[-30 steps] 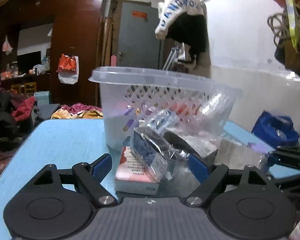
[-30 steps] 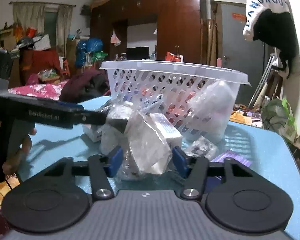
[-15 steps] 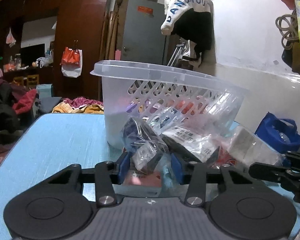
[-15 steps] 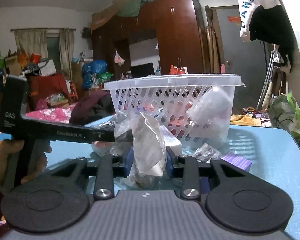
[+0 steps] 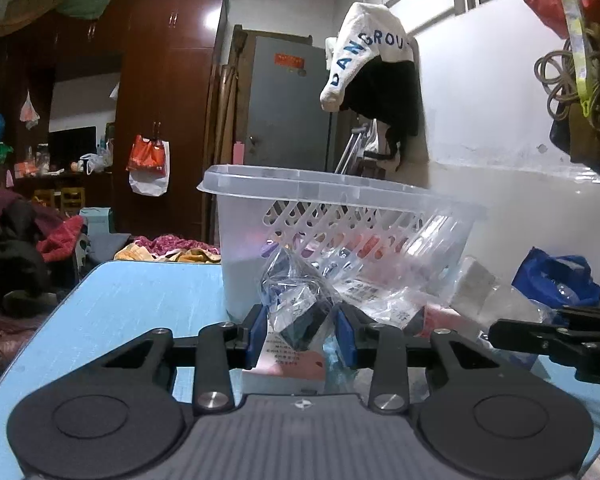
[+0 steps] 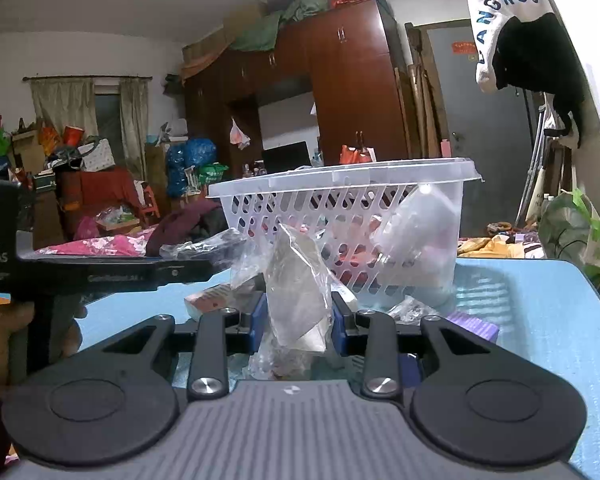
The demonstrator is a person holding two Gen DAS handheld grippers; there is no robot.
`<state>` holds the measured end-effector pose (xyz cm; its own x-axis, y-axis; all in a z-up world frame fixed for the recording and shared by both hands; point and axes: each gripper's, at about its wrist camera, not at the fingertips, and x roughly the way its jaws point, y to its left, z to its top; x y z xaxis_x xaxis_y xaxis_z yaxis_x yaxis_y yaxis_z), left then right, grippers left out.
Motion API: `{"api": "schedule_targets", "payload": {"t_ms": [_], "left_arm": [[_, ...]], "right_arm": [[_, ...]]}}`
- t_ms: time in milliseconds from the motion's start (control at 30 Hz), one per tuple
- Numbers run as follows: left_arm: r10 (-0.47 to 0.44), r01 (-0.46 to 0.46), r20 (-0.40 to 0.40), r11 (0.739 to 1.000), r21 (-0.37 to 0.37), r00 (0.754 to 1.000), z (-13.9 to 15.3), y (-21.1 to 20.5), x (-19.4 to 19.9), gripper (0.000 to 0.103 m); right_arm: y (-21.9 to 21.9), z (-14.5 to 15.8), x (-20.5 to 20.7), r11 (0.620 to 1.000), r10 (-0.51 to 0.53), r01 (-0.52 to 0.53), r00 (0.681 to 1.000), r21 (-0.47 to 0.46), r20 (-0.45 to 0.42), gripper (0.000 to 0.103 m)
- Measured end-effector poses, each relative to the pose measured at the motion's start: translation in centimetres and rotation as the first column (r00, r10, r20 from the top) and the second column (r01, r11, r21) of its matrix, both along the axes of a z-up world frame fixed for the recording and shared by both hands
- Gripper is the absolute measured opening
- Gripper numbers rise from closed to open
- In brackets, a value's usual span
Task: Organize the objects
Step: 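Grasp a clear bag with a dark item with the left gripper while the right grasps a crumpled clear bag, then carry both clear bags over the basket and open both grippers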
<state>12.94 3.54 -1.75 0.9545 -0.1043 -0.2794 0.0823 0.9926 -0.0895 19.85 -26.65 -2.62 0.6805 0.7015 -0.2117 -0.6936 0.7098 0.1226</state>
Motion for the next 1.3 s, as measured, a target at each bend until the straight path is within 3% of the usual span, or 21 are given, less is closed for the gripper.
{"api": "schedule_targets", "payload": {"t_ms": [600,700,900,967,1100,1200,1300], "left_arm": [[-0.041,0.042,0.098,0.999,-0.005,0.994,-0.9,0.3,-2.4,0.041],[-0.066,0.073,0.121,0.996,-0.050,0.990,-0.1,0.9,-3.4,0.041],[-0.102,0.117,0.193,0.991,-0.066,0.976,3.7,1.2,-3.9,0.041],[-0.104,0.120,0.224,0.991,-0.061,0.969,6.0,1.1,-3.0,0.041],[-0.102,0.121,0.210,0.989,-0.080,0.972,10.1,0.7,1.0,0.041],[-0.065,0.078,0.140,0.993,-0.091,0.988,12.1,0.1,5.8,0.041],[-0.088,0.094,0.057,0.988,-0.121,0.995,12.0,-0.5,9.3,0.042]], "right_arm": [[-0.5,0.0,-0.6,0.999,-0.032,0.031,0.999,0.027,0.029,0.036],[-1.3,0.5,-1.3,0.997,-0.021,0.019,0.999,0.075,0.029,0.036],[-1.7,4.0,-1.8,0.995,-0.037,0.030,0.996,0.091,0.078,0.036],[-1.1,5.8,-0.5,0.997,-0.031,0.025,0.997,0.077,0.075,0.036],[0.7,10.0,3.1,0.998,-0.049,0.045,0.994,0.035,0.100,0.036],[2.5,12.1,7.3,0.998,-0.054,0.054,0.998,0.008,0.036,0.036],[4.8,12.6,10.8,0.993,-0.094,0.094,0.996,-0.076,-0.001,0.036]]}}
